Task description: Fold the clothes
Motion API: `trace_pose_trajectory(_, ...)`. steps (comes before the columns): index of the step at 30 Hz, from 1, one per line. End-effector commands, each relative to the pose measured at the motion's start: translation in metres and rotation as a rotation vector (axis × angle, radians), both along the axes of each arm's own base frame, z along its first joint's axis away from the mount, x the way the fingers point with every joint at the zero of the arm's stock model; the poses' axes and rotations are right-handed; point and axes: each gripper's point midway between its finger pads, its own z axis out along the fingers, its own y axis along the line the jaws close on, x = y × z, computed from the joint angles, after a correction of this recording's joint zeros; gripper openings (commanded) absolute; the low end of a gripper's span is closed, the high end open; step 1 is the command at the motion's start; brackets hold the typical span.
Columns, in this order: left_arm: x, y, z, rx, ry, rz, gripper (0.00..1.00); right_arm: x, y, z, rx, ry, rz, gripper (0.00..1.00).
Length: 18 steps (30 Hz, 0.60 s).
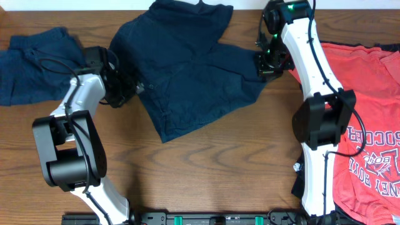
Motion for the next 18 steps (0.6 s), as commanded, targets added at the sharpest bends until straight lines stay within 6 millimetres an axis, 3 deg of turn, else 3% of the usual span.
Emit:
trace_pose_trajectory(1, -0.011, -0.012, 0.0, -0.05, 0.047, -0.063, 0.06, 0.001, 0.003, 0.021, 0.01, -0.061, -0.006, 0.01)
trace_pose_trajectory(7, -0.067, -0.053, 0.006, -0.224, 0.247, -0.159, 0.17, 0.004, 0.002, 0.022, 0.013, -0.073, -0.008, 0.01)
trace_pose_trajectory(10, -0.084, -0.069, 0.015, -0.296, 0.297, -0.205, 0.44, 0.007, 0.003, 0.022, 0.016, -0.086, -0.008, 0.01)
trace_pose_trajectory(18, -0.113, -0.086, 0.038, -0.34, 0.384, -0.228, 0.56, 0.015, 0.002, 0.022, 0.012, -0.118, -0.005, 0.01)
